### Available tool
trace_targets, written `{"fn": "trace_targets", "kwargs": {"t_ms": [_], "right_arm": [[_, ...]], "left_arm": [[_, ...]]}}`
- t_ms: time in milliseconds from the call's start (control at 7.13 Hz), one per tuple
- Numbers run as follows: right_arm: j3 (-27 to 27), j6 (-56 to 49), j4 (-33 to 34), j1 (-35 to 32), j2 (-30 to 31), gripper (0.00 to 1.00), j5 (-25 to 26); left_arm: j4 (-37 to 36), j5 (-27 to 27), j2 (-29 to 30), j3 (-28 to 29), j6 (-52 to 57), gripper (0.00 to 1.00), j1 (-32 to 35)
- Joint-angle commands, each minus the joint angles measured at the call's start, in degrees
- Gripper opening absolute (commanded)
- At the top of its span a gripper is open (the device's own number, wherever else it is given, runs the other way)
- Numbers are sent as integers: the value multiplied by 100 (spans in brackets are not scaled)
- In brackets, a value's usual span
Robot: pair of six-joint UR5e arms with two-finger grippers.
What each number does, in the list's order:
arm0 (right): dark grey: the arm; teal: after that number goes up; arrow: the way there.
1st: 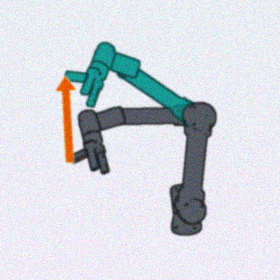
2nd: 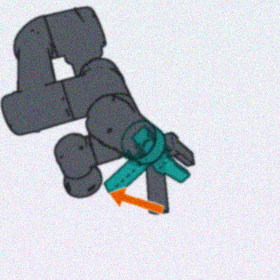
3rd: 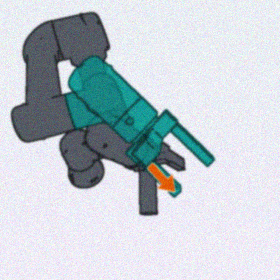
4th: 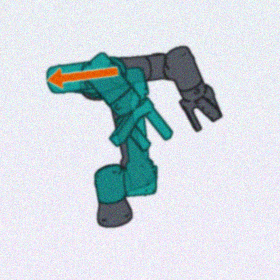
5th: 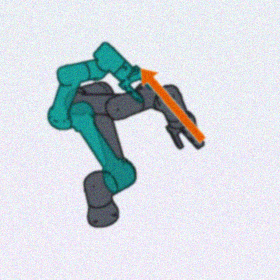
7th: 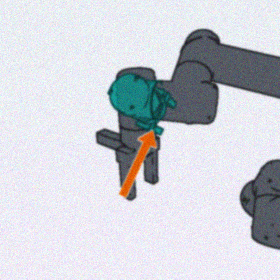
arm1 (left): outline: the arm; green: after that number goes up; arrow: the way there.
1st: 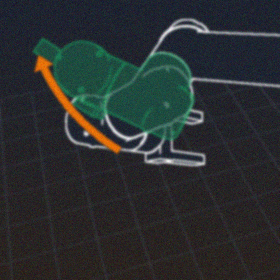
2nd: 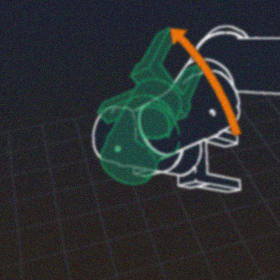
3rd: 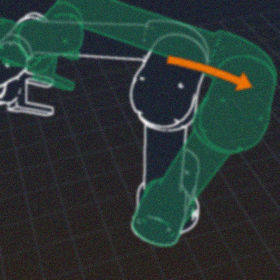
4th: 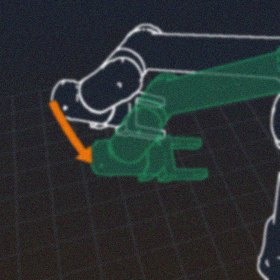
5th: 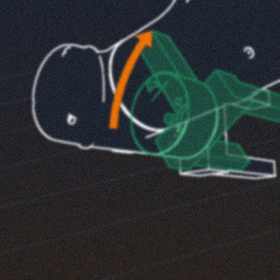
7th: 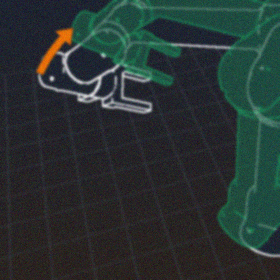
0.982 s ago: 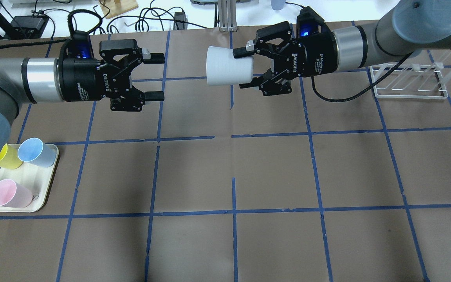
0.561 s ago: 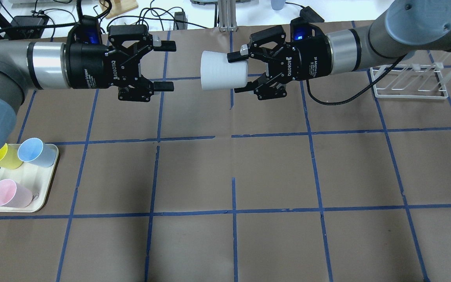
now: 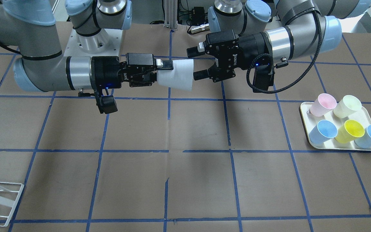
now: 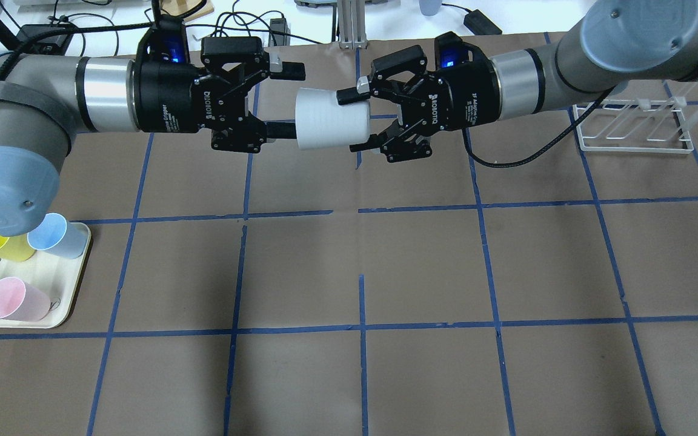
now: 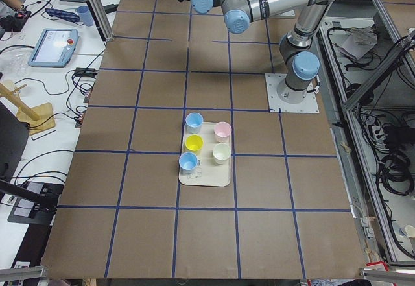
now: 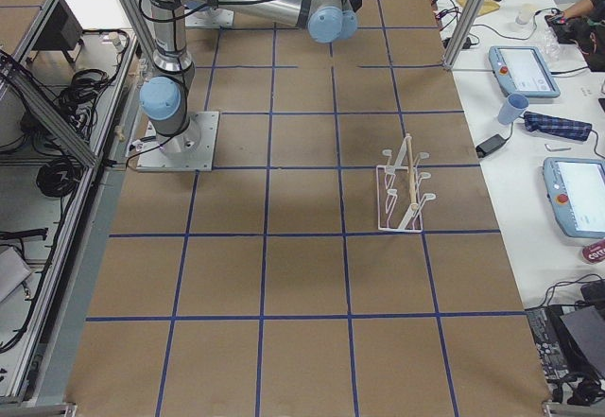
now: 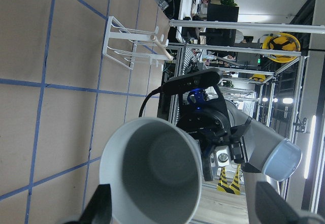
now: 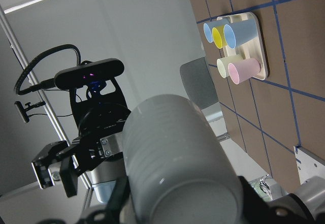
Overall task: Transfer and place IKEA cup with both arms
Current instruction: 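Close the left gripper on the cup's open end beside the right gripper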
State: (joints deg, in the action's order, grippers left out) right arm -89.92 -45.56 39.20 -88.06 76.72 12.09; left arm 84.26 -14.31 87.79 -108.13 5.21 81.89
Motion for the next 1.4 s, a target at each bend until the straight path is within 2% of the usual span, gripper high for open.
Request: {"fn": "trace_targets", "kwargs": {"t_ms": [0, 280, 421, 561, 701, 982, 1262], "right_arm": [[1, 39, -9, -45, -8, 19, 3], [18, 91, -9, -45, 1, 19, 4], [27, 91, -18, -36, -7, 20, 4], [36, 91, -9, -36, 1, 20, 4], [36, 126, -9, -45, 19, 20, 4], [53, 135, -9, -36, 36, 22, 4], [71, 170, -18, -36, 45, 24, 4]], "left_arm": [[-15, 139, 45, -15, 33, 100, 29], [-15, 253, 54, -15, 33, 100, 47], [-15, 253, 54, -15, 24, 91, 73], [-15, 253, 54, -33, 33, 77, 117], [-15, 253, 45, -33, 24, 72, 117], [-15, 245, 54, -42, -2, 68, 91], [-15, 236, 45, -42, -55, 54, 64]]}}
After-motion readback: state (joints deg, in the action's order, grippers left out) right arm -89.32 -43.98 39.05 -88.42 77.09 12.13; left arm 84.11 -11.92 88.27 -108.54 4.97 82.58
